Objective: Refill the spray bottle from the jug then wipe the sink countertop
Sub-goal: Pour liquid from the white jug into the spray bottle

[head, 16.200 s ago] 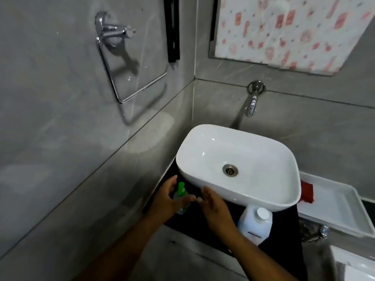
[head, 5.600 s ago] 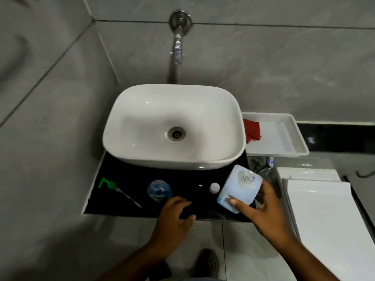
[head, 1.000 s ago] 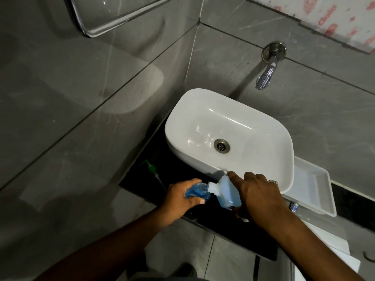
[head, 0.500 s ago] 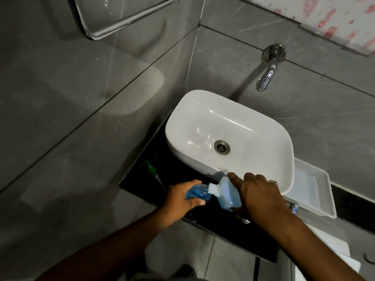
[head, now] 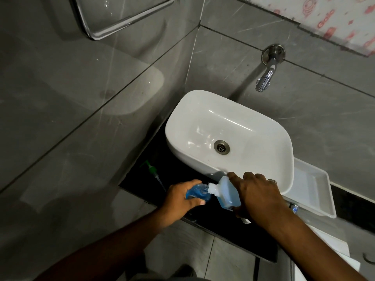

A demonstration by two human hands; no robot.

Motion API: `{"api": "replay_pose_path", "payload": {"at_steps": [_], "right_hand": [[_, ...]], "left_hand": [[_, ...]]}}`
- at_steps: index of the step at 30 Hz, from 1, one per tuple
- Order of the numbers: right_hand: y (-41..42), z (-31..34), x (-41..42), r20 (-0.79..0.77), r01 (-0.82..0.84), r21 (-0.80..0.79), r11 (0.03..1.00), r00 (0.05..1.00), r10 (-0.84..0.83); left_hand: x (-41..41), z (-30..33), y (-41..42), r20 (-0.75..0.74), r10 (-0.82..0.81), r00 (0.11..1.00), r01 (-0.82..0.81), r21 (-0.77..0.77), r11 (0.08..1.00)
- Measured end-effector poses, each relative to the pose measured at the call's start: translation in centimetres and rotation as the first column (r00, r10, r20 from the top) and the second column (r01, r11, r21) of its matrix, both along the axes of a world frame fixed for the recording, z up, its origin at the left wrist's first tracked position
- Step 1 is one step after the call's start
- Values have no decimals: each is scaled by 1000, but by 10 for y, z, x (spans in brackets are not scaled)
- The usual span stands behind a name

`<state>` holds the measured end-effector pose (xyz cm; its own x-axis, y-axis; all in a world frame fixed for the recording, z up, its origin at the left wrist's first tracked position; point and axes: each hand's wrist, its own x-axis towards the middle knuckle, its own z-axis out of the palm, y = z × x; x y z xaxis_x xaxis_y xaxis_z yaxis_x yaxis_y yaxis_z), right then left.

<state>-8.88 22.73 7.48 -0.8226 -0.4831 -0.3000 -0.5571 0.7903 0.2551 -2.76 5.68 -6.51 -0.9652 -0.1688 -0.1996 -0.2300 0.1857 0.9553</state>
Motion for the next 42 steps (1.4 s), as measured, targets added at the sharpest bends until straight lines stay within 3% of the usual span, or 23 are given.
{"api": "replay_pose_path", "payload": {"at_steps": [42], "right_hand": [[-5,8,3,15,-5,32,999,1000,5]], "left_hand": [[2,6,1,8,9,1000,-9,29,1000]]}}
